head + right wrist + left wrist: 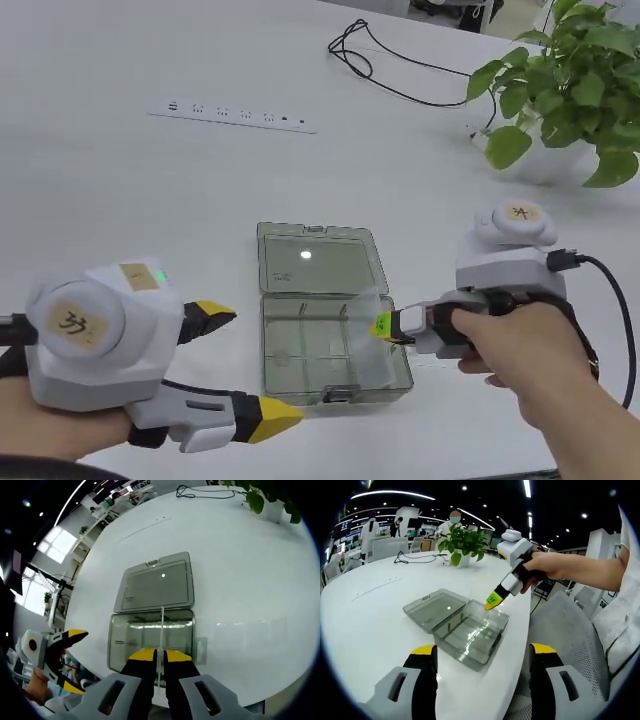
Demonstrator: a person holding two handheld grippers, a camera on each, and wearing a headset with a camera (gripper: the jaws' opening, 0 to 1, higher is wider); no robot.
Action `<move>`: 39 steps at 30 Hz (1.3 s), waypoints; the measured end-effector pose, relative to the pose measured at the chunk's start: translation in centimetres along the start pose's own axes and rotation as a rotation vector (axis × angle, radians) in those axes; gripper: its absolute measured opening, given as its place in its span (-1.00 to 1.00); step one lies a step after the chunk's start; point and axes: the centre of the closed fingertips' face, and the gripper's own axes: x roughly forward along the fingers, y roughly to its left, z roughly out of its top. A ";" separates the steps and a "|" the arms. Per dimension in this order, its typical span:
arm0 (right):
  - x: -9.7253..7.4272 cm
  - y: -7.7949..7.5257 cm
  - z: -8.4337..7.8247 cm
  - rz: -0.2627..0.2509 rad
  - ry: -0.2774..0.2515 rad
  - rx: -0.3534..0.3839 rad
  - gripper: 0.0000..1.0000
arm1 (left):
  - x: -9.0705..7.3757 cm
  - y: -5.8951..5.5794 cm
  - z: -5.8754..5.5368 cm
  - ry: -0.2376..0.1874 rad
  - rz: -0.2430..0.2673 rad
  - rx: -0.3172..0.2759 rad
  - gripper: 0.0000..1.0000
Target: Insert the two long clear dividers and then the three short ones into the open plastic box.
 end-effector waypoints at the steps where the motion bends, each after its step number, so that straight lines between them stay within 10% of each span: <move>1: 0.0 0.0 0.0 0.004 -0.001 0.003 -0.87 | 0.0 0.0 0.0 0.000 0.000 0.000 0.51; 39: 2.5 1.1 -0.4 -0.007 0.029 -0.206 -0.81 | -0.1 0.2 0.0 0.004 0.006 -0.015 0.49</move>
